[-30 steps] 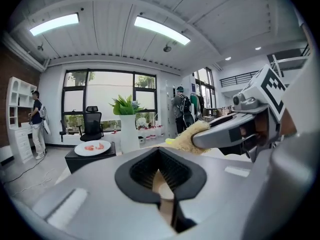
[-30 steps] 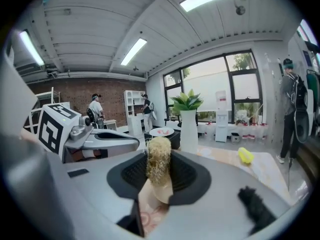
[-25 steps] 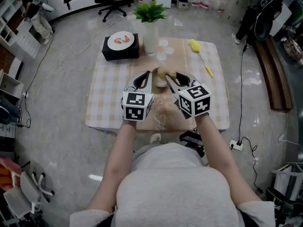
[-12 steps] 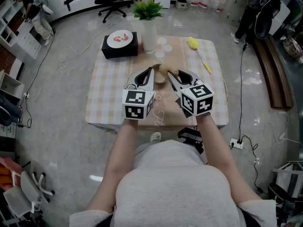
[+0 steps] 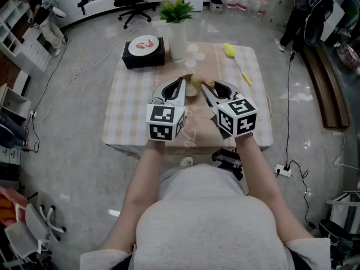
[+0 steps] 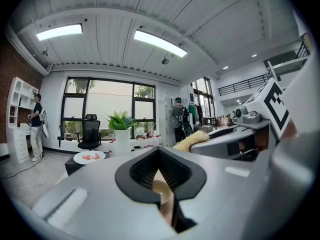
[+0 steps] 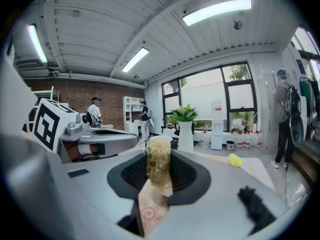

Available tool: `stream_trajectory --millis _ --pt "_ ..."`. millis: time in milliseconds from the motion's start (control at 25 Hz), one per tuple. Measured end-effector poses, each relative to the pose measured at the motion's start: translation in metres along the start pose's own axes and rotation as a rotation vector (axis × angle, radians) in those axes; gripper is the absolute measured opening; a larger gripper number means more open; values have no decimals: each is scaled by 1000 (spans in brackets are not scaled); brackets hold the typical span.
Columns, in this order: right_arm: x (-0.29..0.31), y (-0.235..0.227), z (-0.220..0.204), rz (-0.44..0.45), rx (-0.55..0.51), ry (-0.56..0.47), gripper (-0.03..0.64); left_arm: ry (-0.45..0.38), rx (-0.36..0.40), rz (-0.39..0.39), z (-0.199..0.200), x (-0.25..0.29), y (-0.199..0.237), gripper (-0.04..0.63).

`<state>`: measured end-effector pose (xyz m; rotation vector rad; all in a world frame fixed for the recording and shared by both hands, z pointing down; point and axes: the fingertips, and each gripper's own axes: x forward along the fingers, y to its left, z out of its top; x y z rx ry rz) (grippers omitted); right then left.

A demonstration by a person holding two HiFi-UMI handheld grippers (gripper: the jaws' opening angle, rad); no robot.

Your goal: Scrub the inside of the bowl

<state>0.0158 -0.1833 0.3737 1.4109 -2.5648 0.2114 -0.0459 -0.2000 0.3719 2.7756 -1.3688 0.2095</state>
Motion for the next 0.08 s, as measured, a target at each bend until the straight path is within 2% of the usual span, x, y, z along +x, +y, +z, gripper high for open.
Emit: stream_trajectory --millis 80 --pt "-2 2 1 5 -7 -2 103 -4 0 -3 1 -1 -3 5"
